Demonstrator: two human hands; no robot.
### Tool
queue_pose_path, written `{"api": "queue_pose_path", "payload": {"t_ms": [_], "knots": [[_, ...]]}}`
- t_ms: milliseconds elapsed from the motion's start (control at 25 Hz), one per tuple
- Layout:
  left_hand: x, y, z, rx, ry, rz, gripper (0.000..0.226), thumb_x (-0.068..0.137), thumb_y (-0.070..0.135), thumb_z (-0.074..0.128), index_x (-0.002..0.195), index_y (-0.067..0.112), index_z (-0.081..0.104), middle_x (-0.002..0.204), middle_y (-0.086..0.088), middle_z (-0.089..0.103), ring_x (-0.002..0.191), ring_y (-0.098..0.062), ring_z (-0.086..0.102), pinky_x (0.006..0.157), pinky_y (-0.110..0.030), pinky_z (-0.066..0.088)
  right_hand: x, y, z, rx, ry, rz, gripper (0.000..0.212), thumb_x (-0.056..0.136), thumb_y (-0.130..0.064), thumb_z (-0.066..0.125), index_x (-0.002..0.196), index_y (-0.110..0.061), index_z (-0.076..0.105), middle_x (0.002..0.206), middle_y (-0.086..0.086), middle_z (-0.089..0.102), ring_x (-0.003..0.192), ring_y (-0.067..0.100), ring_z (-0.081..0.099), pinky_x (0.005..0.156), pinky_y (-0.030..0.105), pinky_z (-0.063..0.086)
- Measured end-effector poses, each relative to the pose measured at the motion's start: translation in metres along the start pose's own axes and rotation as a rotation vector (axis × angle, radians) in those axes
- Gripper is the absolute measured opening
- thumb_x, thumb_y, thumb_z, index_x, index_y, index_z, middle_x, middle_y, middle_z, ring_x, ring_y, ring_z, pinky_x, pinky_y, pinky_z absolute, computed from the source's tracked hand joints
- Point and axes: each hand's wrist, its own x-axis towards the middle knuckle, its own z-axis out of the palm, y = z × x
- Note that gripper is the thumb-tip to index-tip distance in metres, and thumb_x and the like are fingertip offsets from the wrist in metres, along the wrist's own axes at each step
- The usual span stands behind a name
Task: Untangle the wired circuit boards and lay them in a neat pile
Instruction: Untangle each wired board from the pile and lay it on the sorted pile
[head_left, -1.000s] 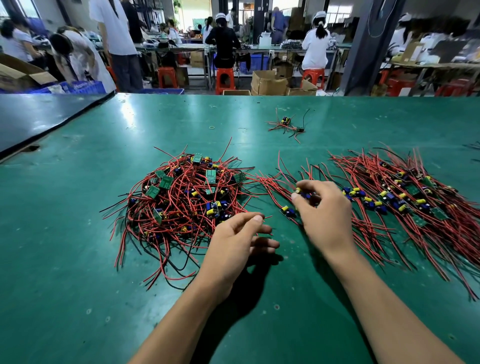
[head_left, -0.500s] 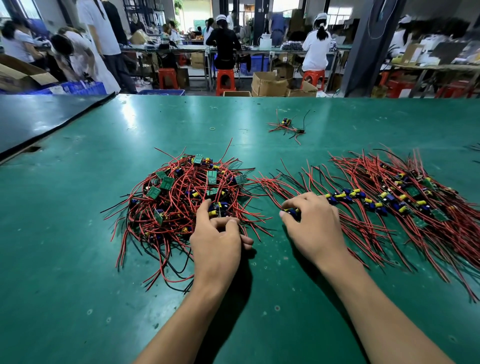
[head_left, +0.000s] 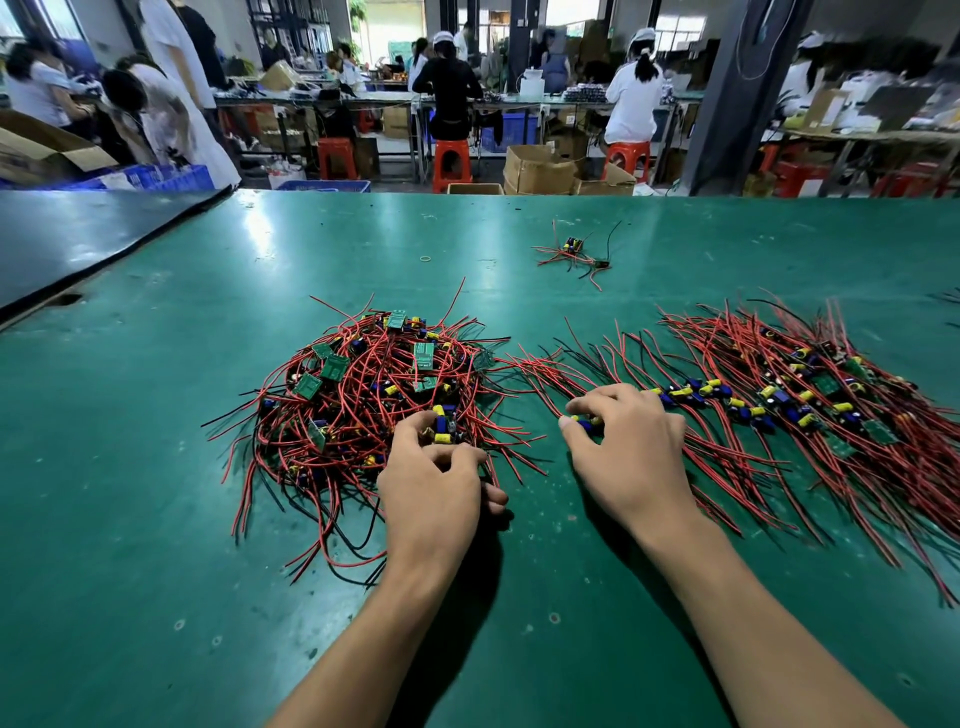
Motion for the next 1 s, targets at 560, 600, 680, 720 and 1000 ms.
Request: {"api": "queue_pose_path", "payload": {"t_ms": [560, 600, 680, 720, 1000], "knots": [[0.011, -0.012, -0.002, 0.360, -0.004, 0.022, 0.029, 0.093, 0.014, 0.057, 0.121, 0.014, 0.049, 0.068, -0.013, 0.069, 0.054, -0.029, 0.068, 0.060, -0.045, 0.059, -0.005, -0.008, 0.002, 0.145, -0.035, -0.118, 0.007, 0.090, -0.031, 0.068, 0.091, -0.028, 0.074, 0.099, -0.014, 0.062, 0.103, 0.011, 0.054, 0.079, 0.026, 0.018], [0.011, -0.013, -0.003, 0.389, -0.007, 0.034, 0.031, 0.093, 0.015, 0.057, 0.123, 0.015, 0.050, 0.067, -0.011, 0.070, 0.056, -0.028, 0.069, 0.063, -0.046, 0.059, -0.005, -0.008, 0.002, 0.153, -0.041, -0.115, 0.007, 0.090, -0.030, 0.068, 0.092, -0.028, 0.074, 0.099, -0.015, 0.061, 0.103, 0.010, 0.054, 0.080, 0.026, 0.019], [0.012, -0.012, -0.004, 0.387, -0.019, 0.036, 0.024, 0.094, 0.015, 0.057, 0.117, 0.016, 0.051, 0.067, -0.012, 0.070, 0.051, -0.027, 0.068, 0.057, -0.044, 0.059, -0.005, -0.008, 0.001, 0.163, -0.047, -0.108, 0.008, 0.090, -0.030, 0.068, 0.092, -0.027, 0.075, 0.098, -0.016, 0.059, 0.103, 0.010, 0.054, 0.082, 0.027, 0.020], [0.011, -0.011, -0.004, 0.369, -0.021, 0.026, 0.019, 0.094, 0.014, 0.057, 0.111, 0.017, 0.051, 0.068, -0.014, 0.069, 0.047, -0.026, 0.067, 0.053, -0.043, 0.058, -0.006, -0.008, 0.001, 0.168, -0.050, -0.105, 0.008, 0.090, -0.030, 0.068, 0.092, -0.027, 0.075, 0.097, -0.017, 0.058, 0.103, 0.010, 0.054, 0.083, 0.027, 0.021], [-0.002, 0.005, -0.003, 0.115, -0.037, 0.075, 0.012, 0.094, 0.016, 0.062, 0.100, 0.019, 0.052, 0.052, -0.006, 0.059, 0.034, -0.025, 0.055, 0.030, -0.025, 0.038, -0.005, -0.012, -0.003, 0.265, -0.051, -0.089, 0.008, 0.090, -0.026, 0.069, 0.093, -0.023, 0.076, 0.098, -0.012, 0.064, 0.101, 0.015, 0.061, 0.098, 0.043, 0.041]]}}
